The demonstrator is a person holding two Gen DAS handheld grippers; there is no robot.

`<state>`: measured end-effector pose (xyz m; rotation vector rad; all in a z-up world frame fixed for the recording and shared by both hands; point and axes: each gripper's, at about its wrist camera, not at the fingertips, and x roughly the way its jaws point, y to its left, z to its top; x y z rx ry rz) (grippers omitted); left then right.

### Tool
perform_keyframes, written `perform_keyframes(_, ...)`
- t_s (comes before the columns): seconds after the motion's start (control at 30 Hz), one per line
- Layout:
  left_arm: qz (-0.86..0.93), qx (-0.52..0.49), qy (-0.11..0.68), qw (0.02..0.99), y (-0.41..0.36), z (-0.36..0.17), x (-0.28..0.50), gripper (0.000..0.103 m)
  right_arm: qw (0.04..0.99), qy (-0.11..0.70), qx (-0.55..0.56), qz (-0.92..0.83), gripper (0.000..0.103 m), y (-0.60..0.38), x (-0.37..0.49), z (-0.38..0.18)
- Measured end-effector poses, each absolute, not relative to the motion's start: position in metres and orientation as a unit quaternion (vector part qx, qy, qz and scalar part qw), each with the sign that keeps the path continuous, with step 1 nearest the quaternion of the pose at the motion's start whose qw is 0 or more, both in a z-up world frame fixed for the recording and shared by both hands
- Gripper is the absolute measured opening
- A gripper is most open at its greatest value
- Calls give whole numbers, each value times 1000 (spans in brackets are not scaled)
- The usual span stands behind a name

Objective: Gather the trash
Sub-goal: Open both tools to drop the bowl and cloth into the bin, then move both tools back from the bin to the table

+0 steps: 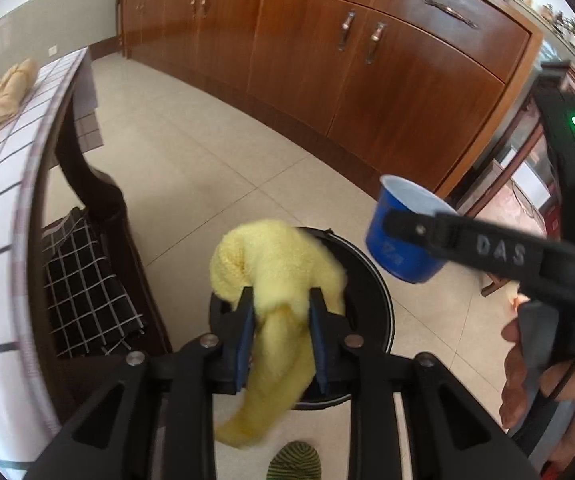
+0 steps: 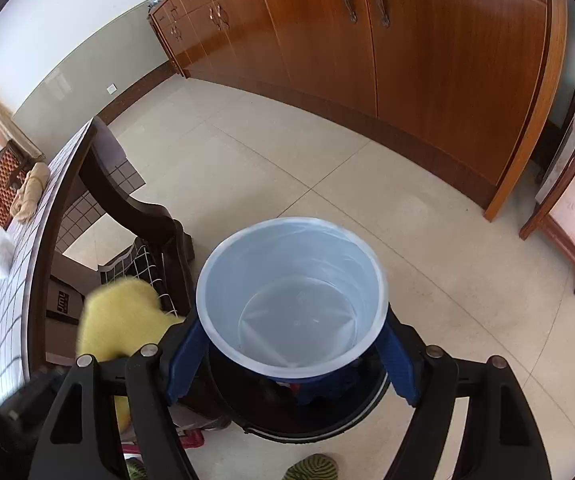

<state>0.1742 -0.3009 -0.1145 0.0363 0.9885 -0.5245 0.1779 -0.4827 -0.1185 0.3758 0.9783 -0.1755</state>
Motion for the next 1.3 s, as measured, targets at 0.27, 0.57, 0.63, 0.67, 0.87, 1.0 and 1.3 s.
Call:
perform_keyframes(0.27,-244,24,467,850,-308,-113,176,55,842,491,203,-88,80,-489,189,-132)
perform_keyframes(0.57,-245,13,413,877,-297,-71,164,55,843,489,204,-94,84,-486,188,-128)
perform_keyframes(0.63,-244,9,409,879,-293,-65,162,55,848,479,205,-98,84,-486,184,-121)
perform_keyframes(0.67,-242,4,405,882,-289,-60,162,55,852,472,204,-102,84,-486,181,-117)
perform_keyframes(0.87,-220,-11,382,897,-260,-37,164,55,865,449,197,-108,84,-476,170,-98)
perform_keyframes(1.0,-201,-19,372,906,-234,-31,170,55,880,426,186,-94,84,-456,165,-80)
perform_keyframes(1.3,-148,-44,355,922,-177,-20,172,55,912,378,148,-61,84,-392,162,-46)
